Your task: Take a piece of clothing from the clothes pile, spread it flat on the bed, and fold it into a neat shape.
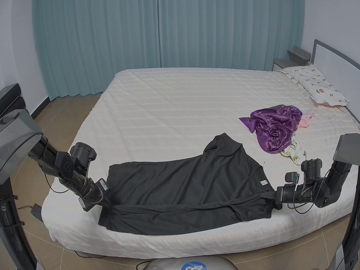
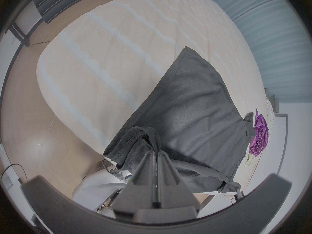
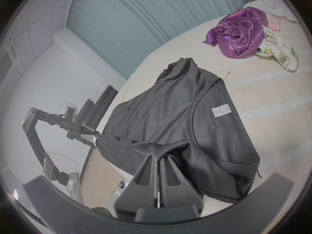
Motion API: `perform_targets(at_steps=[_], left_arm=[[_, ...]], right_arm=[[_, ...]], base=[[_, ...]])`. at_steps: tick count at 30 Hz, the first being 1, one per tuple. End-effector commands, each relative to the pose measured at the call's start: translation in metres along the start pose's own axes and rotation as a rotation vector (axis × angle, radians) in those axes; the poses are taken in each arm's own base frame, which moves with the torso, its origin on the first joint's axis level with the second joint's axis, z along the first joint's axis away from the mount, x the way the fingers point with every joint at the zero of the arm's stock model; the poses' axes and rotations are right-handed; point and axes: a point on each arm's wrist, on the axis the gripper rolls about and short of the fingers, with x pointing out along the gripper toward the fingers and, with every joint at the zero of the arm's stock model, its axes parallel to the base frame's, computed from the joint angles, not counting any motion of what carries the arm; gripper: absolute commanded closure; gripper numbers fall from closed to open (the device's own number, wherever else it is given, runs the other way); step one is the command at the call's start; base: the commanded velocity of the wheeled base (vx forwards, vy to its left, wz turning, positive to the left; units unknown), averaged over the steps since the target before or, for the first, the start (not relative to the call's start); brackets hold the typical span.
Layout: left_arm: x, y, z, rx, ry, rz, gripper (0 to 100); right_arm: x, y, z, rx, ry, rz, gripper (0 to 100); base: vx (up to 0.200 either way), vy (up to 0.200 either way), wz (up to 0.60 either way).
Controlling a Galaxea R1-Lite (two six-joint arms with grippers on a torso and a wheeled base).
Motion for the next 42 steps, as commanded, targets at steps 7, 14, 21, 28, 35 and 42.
perform_targets(at_steps=[7,14,21,28,35,42], left_arm=[[0.007,0.000,0.002,-0.004,0.009,0.010,0],[-0.003,0.009,0.003,-0.048,0.013,-0.006,0],[-0.042,0.024,-0.016,-0.053,0.029,-0.092,0],[-0.048,0.037,-0.033,-0.054,0.070,-0.153,0],[-0.044,0.038,-0.034,-0.069,0.076,-0.149,0],[-0.043,0.036,-0.034,-0.085,0.069,-0.163,0]], right_arm=[[0.007,-0.005,-0.005,0.016,0.020,0.001,0],[-0.017,0.000,0.009,0.118,-0.090,-0.048,0],[-0.015,0.046,0.009,0.336,-0.325,-0.227,0],[0.006,0.075,-0.008,0.466,-0.475,-0.397,0],[0.005,0.072,-0.023,0.470,-0.416,-0.420,0],[0.003,0.073,-0.027,0.461,-0.389,-0.414,0]], base=[[0.000,0.000,0.00],[0.000,0.000,0.00],[0.000,0.000,0.00],[0.000,0.000,0.00],[0.000,0.000,0.00],[0.000,0.000,0.00]])
